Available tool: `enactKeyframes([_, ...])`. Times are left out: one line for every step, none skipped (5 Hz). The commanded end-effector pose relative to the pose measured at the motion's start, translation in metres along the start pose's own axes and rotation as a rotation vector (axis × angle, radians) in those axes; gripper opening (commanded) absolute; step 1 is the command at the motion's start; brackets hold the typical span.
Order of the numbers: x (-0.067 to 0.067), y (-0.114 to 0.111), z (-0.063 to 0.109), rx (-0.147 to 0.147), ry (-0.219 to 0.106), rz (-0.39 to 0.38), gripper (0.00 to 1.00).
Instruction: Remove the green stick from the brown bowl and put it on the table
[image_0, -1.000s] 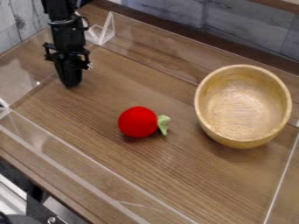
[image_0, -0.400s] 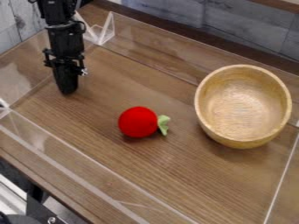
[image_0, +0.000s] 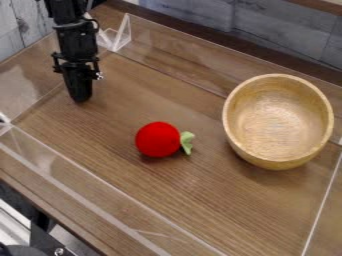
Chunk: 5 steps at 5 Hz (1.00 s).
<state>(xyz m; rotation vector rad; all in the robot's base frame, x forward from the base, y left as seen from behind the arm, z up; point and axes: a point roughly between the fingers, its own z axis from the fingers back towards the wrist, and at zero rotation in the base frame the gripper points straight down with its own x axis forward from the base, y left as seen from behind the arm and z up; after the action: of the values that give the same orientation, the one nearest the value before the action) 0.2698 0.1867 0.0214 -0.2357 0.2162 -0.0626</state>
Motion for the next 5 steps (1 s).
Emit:
enactKeyframes([-0.006, 0.004, 0.038, 0.038, -0.096, 0.033, 0.0])
enactKeyframes([-0.009, -0.012, 0.062, 0.048, -0.137, 0.021, 0.0])
enactKeyframes([-0.013, -0.041, 0.08, 0.05, -0.158, -0.015, 0.0])
enactKeyframes([-0.02, -0.066, 0.084, 0.045, -0.168, -0.096, 0.0])
enactKeyframes([-0.03, -0.093, 0.075, 0.046, -0.165, -0.173, 0.0])
